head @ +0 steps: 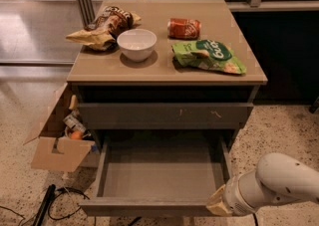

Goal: Close middle drawer

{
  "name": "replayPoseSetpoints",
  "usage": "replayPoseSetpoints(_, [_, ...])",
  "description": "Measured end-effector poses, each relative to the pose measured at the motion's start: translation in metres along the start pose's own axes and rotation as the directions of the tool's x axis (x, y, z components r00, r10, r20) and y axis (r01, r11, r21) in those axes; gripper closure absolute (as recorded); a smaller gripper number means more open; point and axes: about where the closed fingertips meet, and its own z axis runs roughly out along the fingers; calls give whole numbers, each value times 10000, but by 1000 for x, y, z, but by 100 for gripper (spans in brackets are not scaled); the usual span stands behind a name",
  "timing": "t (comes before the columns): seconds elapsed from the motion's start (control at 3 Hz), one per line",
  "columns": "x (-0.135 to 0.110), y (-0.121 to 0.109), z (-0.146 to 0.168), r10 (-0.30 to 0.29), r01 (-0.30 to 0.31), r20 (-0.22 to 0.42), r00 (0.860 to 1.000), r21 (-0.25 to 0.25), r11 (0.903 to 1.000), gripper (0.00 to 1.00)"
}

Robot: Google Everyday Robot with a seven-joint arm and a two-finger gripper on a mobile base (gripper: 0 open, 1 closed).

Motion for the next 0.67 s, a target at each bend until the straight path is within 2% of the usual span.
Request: replayPoseSetpoints(0.67, [27,11,52,613,-621,-143,9980,-581,9964,100])
